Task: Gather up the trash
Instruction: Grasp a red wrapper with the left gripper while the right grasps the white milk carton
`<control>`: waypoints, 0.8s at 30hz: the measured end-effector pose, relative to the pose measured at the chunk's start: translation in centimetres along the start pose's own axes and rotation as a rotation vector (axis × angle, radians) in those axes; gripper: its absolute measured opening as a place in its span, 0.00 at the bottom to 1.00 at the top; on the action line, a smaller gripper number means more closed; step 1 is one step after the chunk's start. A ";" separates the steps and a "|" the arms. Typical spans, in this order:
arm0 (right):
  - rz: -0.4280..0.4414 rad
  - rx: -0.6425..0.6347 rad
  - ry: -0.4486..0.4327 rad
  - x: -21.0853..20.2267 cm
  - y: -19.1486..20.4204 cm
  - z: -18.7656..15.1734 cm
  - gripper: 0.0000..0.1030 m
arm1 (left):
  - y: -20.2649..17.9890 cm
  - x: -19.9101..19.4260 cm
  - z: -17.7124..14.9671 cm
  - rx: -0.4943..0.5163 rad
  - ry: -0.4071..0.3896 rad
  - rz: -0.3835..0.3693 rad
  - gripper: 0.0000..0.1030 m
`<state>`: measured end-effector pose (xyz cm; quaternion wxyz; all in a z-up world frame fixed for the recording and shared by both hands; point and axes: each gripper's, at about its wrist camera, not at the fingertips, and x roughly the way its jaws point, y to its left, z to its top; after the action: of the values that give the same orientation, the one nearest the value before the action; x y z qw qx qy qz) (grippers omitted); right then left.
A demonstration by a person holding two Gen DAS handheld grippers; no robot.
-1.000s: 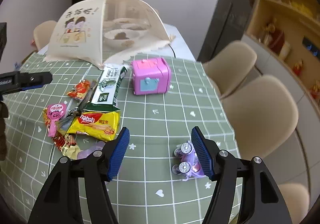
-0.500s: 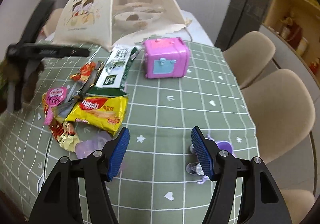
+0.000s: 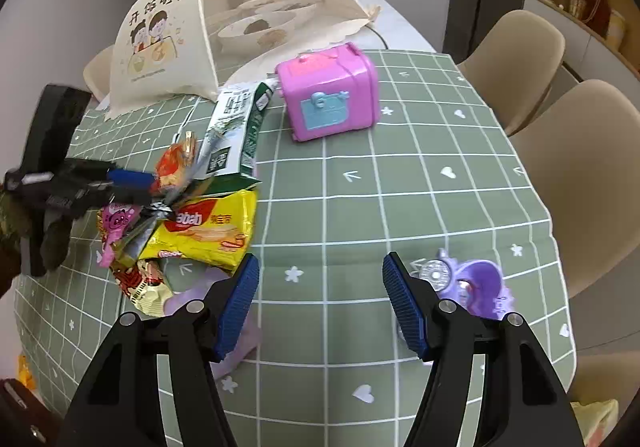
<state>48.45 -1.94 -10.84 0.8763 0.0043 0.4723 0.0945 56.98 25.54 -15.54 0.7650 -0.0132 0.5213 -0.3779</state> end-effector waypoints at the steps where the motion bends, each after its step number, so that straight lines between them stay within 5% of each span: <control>1: -0.004 -0.014 -0.003 0.0 0.3 0.0 0.59 | -0.5 -0.5 -0.4 0.009 -0.009 -0.004 0.59; 7: -0.056 -0.127 -0.021 0.1 2.4 -0.2 0.59 | -0.3 -2.0 1.0 0.051 -0.096 0.096 0.59; 16: -0.004 -0.133 -0.016 0.0 2.2 0.1 0.59 | 1.2 2.4 5.7 0.173 0.036 0.077 0.57; 19: 0.009 -0.111 -0.017 0.3 1.8 1.2 0.59 | 0.7 2.7 4.4 0.179 0.070 0.062 0.46; 21: 0.018 -0.107 -0.025 0.8 1.8 2.3 0.59 | 0.0 2.1 3.3 0.170 0.059 0.047 0.27; 24: 0.033 -0.135 -0.039 2.0 2.8 4.4 0.59 | -0.8 1.1 0.7 0.112 0.042 0.077 0.17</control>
<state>52.70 1.48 -9.76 0.8821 -0.0450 0.4475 0.1402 57.22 24.03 -15.75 0.7675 0.0573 0.5154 -0.3769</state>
